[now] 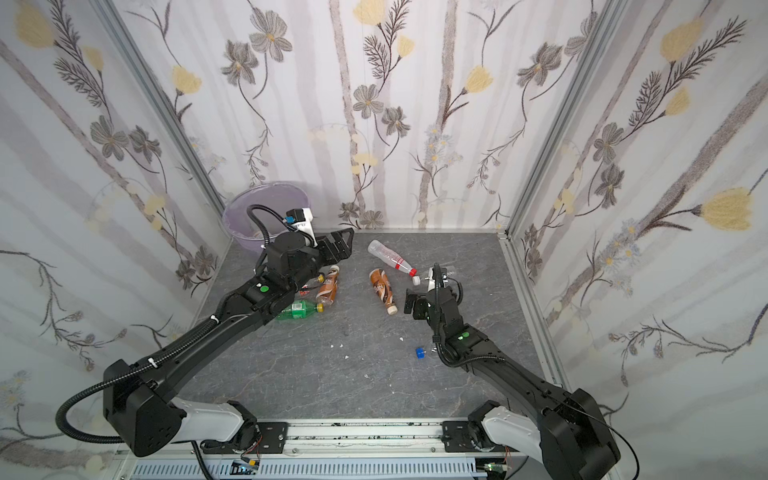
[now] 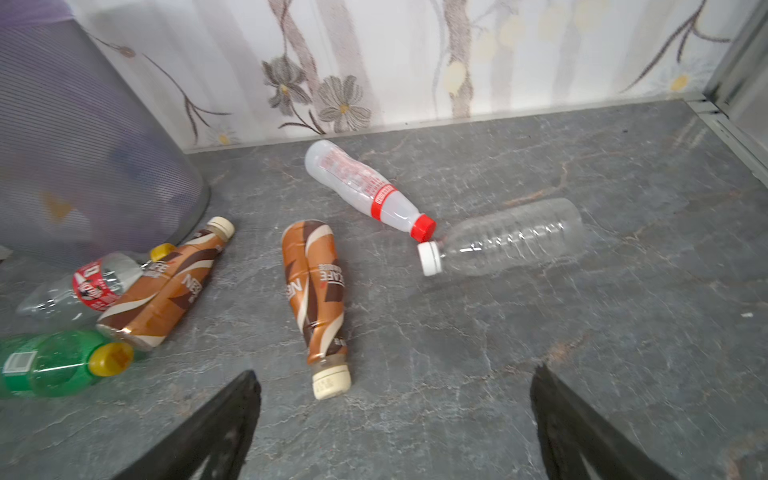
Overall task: Throw the plastic bottles in the bin
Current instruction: 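Reach the right gripper to the brown Nescafe bottle while the left arm returns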
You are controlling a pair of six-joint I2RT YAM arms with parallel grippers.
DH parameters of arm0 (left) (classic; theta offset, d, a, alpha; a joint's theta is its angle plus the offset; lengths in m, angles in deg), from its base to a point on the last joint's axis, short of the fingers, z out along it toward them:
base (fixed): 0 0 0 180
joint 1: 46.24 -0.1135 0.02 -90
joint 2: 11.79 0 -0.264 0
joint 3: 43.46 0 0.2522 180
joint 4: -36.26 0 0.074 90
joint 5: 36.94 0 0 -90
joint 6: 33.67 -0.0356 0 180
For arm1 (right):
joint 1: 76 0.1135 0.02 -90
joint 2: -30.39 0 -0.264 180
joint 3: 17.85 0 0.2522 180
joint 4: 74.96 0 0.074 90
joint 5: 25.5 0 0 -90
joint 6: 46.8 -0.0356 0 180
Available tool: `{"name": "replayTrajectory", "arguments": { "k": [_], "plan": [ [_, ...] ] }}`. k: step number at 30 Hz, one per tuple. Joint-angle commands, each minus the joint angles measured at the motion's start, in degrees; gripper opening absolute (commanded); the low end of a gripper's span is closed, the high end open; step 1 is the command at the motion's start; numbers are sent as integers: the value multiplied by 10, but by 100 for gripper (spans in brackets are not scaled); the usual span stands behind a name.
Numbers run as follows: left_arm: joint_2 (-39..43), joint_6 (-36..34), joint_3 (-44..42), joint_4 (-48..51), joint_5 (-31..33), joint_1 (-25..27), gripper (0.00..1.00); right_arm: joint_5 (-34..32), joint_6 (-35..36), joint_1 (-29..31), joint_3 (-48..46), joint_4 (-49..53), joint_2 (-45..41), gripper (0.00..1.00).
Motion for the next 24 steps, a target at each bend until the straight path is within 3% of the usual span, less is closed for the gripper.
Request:
{"name": "replayTrajectory", "arguments": {
  "k": [1, 6, 12, 18, 24],
  "plan": [
    [-7, 20, -12, -34, 3, 14, 100, 22, -29, -16, -5, 19, 11, 100],
    [-12, 35, -37, -50, -11, 30, 100, -3, -48, -22, -23, 41, 6, 100],
    [-6, 56, -91, -88, -19, 36, 100, 46, -36, -39, -26, 27, 27, 100],
    [0, 66, -117, -93, -28, 38, 100, 118, -18, -30, 17, -20, 118, 100],
    [8, 67, -135, -95, -24, 38, 100, 118, -9, 7, 81, -39, 227, 98]
  ]
}}
